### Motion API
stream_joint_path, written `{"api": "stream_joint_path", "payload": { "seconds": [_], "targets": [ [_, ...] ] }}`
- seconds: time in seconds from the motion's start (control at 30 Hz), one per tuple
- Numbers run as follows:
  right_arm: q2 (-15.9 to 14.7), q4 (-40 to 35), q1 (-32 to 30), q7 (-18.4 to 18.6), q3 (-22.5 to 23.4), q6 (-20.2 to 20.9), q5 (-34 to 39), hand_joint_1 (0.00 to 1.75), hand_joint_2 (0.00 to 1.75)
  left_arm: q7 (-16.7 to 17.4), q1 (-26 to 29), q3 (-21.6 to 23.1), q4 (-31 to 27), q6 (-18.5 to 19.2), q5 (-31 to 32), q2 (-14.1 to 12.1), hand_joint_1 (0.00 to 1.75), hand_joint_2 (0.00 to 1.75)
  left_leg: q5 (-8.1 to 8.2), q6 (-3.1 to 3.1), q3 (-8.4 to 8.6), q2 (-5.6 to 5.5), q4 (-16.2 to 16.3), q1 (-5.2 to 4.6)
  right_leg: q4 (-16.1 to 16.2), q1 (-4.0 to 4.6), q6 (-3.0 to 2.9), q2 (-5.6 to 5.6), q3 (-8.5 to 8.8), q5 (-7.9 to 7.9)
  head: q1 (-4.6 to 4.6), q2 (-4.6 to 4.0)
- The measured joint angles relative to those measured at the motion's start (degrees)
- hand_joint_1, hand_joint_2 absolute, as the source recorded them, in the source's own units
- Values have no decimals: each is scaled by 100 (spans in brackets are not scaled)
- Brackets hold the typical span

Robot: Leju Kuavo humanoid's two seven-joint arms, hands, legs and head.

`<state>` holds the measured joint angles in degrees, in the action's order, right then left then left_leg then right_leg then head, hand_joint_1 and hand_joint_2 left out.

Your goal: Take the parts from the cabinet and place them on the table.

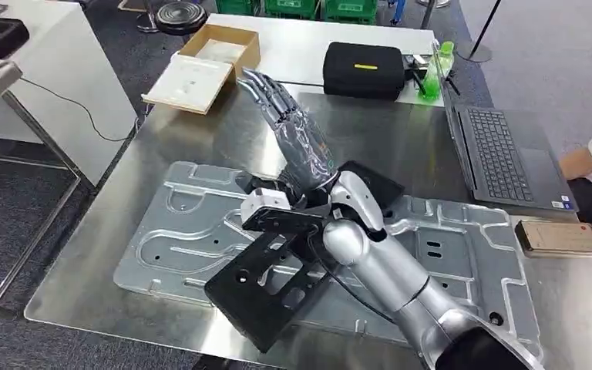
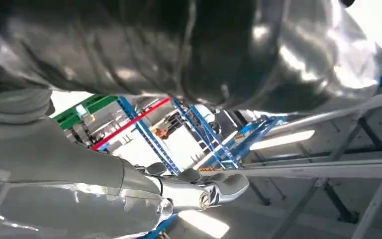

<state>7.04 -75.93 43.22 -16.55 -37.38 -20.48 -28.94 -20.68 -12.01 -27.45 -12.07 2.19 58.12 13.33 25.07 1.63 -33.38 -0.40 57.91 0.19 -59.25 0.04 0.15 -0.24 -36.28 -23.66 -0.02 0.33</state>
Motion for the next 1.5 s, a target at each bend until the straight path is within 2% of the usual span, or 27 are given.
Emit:
{"api": "stream_joint_path", "payload": {
  "seconds": [0.07,0.13,0.2,0.27,0.33,0.37,0.4,0.5,0.53,0.6,0.67,0.7,0.77,0.83,0.87,0.9,1.0,1.03,1.1,1.17,1.2,1.23,1.27,1.33,1.37,1.4,1.5],
  "targets": [
    [0,-20,-2,0,13,0,0,0,0,0,-10,-2,0,0,2,4,0,0,-87,67,-13,25,-55,16,-323,-28,51,19,-122,-364,4,0],
    [-11,-24,-24,4,33,0,2,0,0,0,-9,-2,0,0,4,4,0,0,-124,113,-82,28,-47,1,-1151,-47,89,23,-430,-882,0,0],
    [-31,-24,-59,13,39,0,4,0,0,0,3,-2,0,0,4,2,0,0,-171,109,-164,28,-31,-6,-1668,-65,113,22,-591,-1045,-2,0],
    [-35,-24,-65,17,39,0,7,0,0,0,6,-2,0,0,4,2,0,0,-209,88,-239,23,5,-4,-1208,-85,114,20,-255,-734,-2,0],
    [-35,-28,-55,17,39,0,7,0,0,0,3,-2,0,0,4,2,0,0,-227,61,-294,16,60,-2,-237,-97,93,22,367,-435,0,0],
    [-33,-30,-51,17,42,0,7,0,0,0,3,-2,0,0,7,2,0,0,-242,30,-339,12,77,-22,-45,-72,68,32,459,-527,-2,0],
    [-33,-37,-55,17,42,0,7,0,0,-2,5,-2,0,0,7,4,0,0,-267,-8,-339,8,77,-18,-100,-41,41,41,398,-410,-4,0],
    [-33,-42,-47,28,48,0,7,0,0,-4,7,-2,0,0,9,7,0,0,-366,-141,-368,-1,46,-25,2,-49,-75,37,366,-364,-2,0],
    [-33,-42,-38,31,48,0,7,0,0,-4,6,-4,0,0,9,4,0,0,-272,-159,-406,3,116,12,34,-77,-121,7,343,-297,2,0],
    [-26,-42,-35,35,48,0,7,0,0,-7,10,-4,0,0,11,7,0,0,274,-203,-618,9,644,23,44,-72,-210,-3,246,-215,-9,0],
    [-26,-42,-37,35,48,2,7,0,0,-7,9,-4,0,0,11,7,0,0,760,-244,-883,9,1504,43,38,-57,-221,-23,121,-128,-9,0],
    [-26,-42,-41,35,48,2,7,0,0,-7,12,-4,0,0,11,5,0,0,823,-259,-909,9,1737,48,33,-55,-215,-30,52,-84,-9,0],
    [-26,-41,-48,35,48,2,7,0,0,-7,14,-4,0,0,11,4,0,0,620,-271,-620,11,1486,61,21,-58,-196,-30,-73,2,-9,0],
    [-26,-42,-43,35,48,0,7,0,0,-7,6,-4,0,0,11,4,0,0,306,-259,55,19,558,68,-1,-65,-150,-29,-176,80,-9,0],
    [-24,-44,-37,37,48,2,7,0,0,-9,-10,-4,0,-2,11,4,0,0,403,-235,334,16,130,55,-19,-54,-114,-32,-212,109,-11,0],
    [-26,-44,-24,37,52,0,7,0,0,-11,-15,-4,0,-2,13,7,0,0,382,-183,383,-3,40,18,-25,-47,-73,-38,-231,143,-2,0],
    [-17,-44,-13,44,52,4,7,0,0,-22,-6,-4,0,-11,28,7,0,0,311,-76,309,1,27,-13,18,-65,42,-43,-214,258,-4,0],
    [-22,-44,-13,44,55,4,7,0,0,-26,-3,-4,0,-11,39,15,0,0,220,1,304,19,-56,50,9,-57,78,-36,-244,252,0,0],
    [-22,-44,5,44,55,9,15,0,0,-26,-21,-4,0,-11,61,26,0,0,106,85,206,43,-65,31,-435,-79,106,2,-415,-290,0,0],
    [-24,-42,-3,44,55,9,22,0,0,-26,-16,-4,0,-11,63,26,0,0,12,103,83,51,-58,15,-1248,-80,131,6,-652,-832,-2,0],
    [-24,-42,-7,44,57,9,33,0,0,-26,-11,-4,0,-11,63,26,0,0,-36,101,7,52,-47,9,-1574,-81,141,6,-721,-930,0,0],
    [-26,-42,-11,44,55,9,37,0,0,-26,-8,-4,0,-11,63,26,0,0,-80,96,-65,52,-33,6,-1655,-81,144,5,-674,-866,-2,0],
    [-26,-42,-12,44,57,9,44,0,0,-26,-8,-4,0,-11,63,26,0,0,-118,88,-135,51,-15,5,-1488,-81,139,5,-501,-713,0,0],
    [-24,-42,-7,44,57,9,52,0,0,-26,-10,-4,0,-11,63,26,0,0,-174,57,-245,45,34,5,-642,-81,103,5,120,-415,-2,0],
    [-24,-44,5,44,55,9,59,0,0,-26,-12,-4,0,-9,66,26,0,0,-194,31,-280,42,67,5,-208,-79,75,11,413,-459,0,0],
    [-15,-46,12,44,55,9,61,0,0,-26,-16,-4,0,-11,66,28,0,0,-218,-6,-341,36,90,-21,-14,-37,49,23,497,-523,-4,0],
    [-17,-59,17,42,59,13,76,0,0,-26,-14,-4,0,-9,66,26,0,0,-329,-112,-347,37,65,0,-24,-1,-45,25,425,-432,0,0]
  ]
}}
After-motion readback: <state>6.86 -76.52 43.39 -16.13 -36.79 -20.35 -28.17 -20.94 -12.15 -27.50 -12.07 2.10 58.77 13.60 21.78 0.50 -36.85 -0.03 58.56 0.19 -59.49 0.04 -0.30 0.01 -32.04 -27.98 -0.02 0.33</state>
